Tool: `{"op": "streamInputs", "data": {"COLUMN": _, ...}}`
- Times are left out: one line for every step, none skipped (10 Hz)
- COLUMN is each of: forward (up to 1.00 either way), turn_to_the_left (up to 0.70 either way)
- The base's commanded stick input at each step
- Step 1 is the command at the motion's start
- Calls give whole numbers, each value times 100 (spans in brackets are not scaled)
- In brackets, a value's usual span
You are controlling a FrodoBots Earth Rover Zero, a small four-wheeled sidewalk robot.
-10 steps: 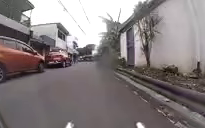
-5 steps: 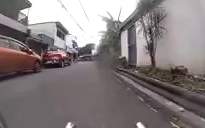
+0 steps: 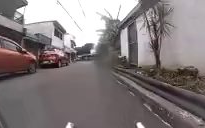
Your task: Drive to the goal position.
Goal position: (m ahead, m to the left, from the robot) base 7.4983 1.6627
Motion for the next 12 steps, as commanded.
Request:
{"op": "streamInputs", "data": {"forward": 70, "turn_to_the_left": 0}}
{"op": "streamInputs", "data": {"forward": 70, "turn_to_the_left": 3}}
{"op": "streamInputs", "data": {"forward": 70, "turn_to_the_left": 14}}
{"op": "streamInputs", "data": {"forward": 70, "turn_to_the_left": 14}}
{"op": "streamInputs", "data": {"forward": 70, "turn_to_the_left": 14}}
{"op": "streamInputs", "data": {"forward": 70, "turn_to_the_left": 14}}
{"op": "streamInputs", "data": {"forward": 70, "turn_to_the_left": 14}}
{"op": "streamInputs", "data": {"forward": 70, "turn_to_the_left": 14}}
{"op": "streamInputs", "data": {"forward": 70, "turn_to_the_left": 14}}
{"op": "streamInputs", "data": {"forward": 70, "turn_to_the_left": 14}}
{"op": "streamInputs", "data": {"forward": 70, "turn_to_the_left": 14}}
{"op": "streamInputs", "data": {"forward": 70, "turn_to_the_left": 14}}
